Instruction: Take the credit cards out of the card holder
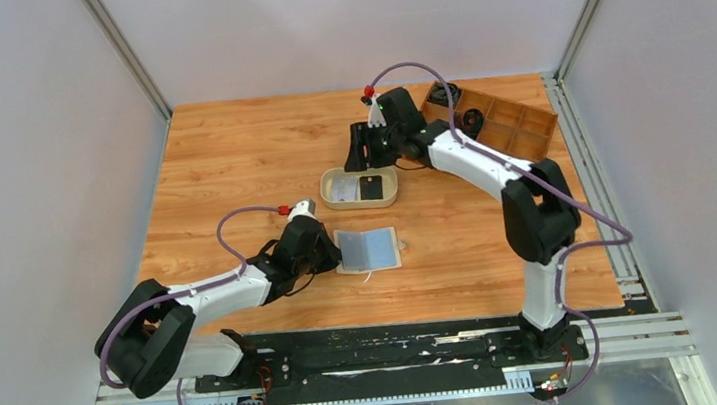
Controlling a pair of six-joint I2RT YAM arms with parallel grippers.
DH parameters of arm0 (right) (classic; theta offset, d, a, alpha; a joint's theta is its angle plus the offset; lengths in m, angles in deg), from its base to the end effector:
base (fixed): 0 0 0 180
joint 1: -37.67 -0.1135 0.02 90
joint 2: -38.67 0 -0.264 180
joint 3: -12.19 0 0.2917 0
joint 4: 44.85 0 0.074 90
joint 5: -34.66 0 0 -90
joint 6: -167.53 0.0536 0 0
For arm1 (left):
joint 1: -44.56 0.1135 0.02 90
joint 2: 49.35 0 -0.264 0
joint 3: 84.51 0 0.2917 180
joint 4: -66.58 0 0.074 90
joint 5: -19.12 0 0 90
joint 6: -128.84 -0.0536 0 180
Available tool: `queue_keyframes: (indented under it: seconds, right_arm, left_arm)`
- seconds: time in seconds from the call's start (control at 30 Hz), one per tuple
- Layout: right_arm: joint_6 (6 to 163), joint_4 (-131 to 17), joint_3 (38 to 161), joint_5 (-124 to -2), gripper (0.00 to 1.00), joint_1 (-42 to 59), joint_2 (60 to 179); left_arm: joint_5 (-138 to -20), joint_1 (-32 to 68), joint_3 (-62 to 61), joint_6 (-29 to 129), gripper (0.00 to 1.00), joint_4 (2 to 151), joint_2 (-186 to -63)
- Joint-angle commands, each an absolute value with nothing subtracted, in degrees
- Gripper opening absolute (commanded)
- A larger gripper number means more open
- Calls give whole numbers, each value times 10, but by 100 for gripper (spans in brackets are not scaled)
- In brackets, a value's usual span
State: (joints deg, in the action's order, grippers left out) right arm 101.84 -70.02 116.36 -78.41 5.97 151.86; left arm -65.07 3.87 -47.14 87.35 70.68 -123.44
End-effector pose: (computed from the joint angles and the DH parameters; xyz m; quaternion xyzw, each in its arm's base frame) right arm 0.4263 0.2880 0.2411 -0.1492 0.8580 0.3713 0.3219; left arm 0.2142 -0.1770 0.1097 -0.0830 0.9046 -0.2590 0.3283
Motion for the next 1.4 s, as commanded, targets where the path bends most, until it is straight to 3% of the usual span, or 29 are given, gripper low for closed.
queue_keyframes:
  seconds: [0.0, 0.2, 0.27, 0.37, 0.73, 1.37]
  right_arm:
    - [974, -703, 1060, -712, 61, 12, 1418]
    - [971, -659, 926, -675, 65, -46, 1338]
    - [982, -629, 868, -677, 74, -57, 1302]
    - [986, -598, 818, -688, 81, -63, 1274]
    - [1034, -430, 680, -707, 81, -66, 1280]
    - [1058, -378, 645, -715, 79, -65, 1354]
  left_arm:
    - [-631, 35, -482, 871, 0, 726, -1252]
    - [-635, 35, -470, 884, 0, 704, -1292]
    - [-635, 35, -469, 889, 0, 700, -1300]
    - [-634, 35, -471, 896, 0, 695, -1306]
    - [-640, 35, -465, 904, 0, 692, -1314]
    - [-641, 35, -470, 910, 0, 698, -1309]
